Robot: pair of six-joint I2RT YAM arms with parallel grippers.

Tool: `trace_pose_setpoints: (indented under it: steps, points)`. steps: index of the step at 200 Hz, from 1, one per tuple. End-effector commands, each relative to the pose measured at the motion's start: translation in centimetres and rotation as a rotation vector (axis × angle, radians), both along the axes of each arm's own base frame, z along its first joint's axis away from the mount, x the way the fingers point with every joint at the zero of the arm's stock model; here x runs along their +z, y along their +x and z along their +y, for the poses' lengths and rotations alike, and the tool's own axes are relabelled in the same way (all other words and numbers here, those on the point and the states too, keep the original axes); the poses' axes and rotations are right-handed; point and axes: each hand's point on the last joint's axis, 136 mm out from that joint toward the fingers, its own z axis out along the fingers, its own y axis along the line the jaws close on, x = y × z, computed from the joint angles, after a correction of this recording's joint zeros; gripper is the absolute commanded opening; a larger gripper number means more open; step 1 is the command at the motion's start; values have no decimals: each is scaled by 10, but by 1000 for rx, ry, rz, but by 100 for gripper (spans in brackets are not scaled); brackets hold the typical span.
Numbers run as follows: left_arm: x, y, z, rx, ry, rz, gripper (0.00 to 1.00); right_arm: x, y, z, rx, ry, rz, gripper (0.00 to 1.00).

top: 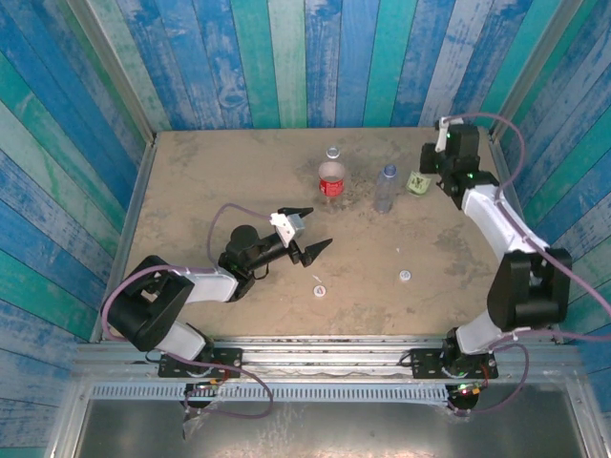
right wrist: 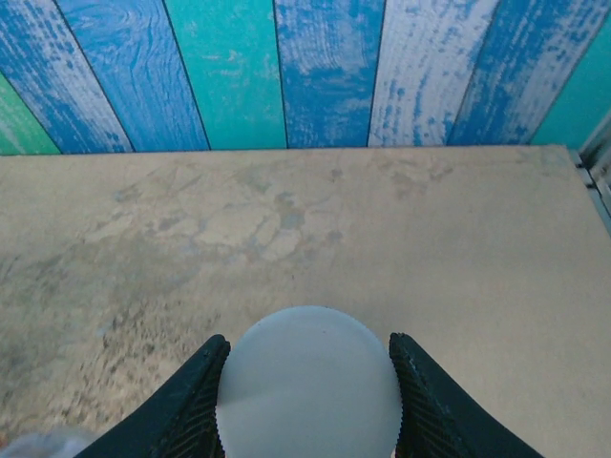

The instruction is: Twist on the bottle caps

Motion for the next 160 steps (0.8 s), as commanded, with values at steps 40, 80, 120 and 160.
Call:
trace_pose_setpoints:
  steps: [40,80,120,160]
  points:
    - [6,4,2,24,28,-34,94,-2,63,4,53,-48,19,28]
    - [3,4,2,26,46,-32,94,-19,80,3,53,-67,52,28]
    - [3,6,1,27,49,-25,94,-40,82,6,58,-46,94,33]
    - [2,8,0,28,51,-13,94,-34,80,5,56,-54,88,53]
